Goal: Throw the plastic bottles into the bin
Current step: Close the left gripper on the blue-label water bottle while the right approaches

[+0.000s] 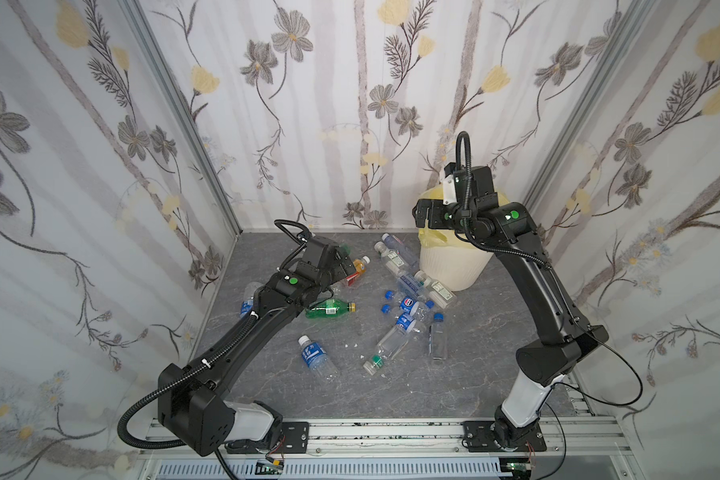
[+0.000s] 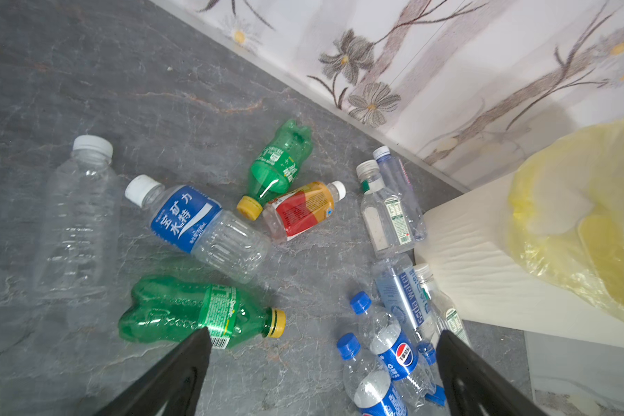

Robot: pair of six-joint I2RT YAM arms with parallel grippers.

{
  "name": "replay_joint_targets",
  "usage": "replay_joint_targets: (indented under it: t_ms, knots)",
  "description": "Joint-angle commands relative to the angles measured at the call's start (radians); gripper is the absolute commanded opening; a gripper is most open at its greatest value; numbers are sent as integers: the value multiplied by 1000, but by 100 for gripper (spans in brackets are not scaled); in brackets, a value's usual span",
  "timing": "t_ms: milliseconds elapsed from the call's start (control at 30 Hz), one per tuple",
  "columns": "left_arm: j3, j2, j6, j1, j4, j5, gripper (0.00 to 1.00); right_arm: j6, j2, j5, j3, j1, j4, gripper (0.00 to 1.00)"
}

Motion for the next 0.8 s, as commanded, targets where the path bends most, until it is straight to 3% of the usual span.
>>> replay_joint_targets:
  t_ms: [0, 200, 433, 633, 767]
  knots:
    - [9, -3, -76, 3, -187, 9, 100, 9, -33, 121, -81, 49, 6, 100]
    - [-86, -81, -112, 8, -254, 0, 100, 49, -157, 294, -301, 159, 135, 100]
    - [-266, -226, -145, 21, -299, 37, 100, 173, -281, 206, -463, 170, 125, 100]
    - [-448, -297, -195, 24, -315, 128, 100, 176, -475, 152, -793, 194, 326, 100]
    - [-517, -282, -191, 24, -311, 177, 100, 163, -514, 182, -893, 220, 335, 100]
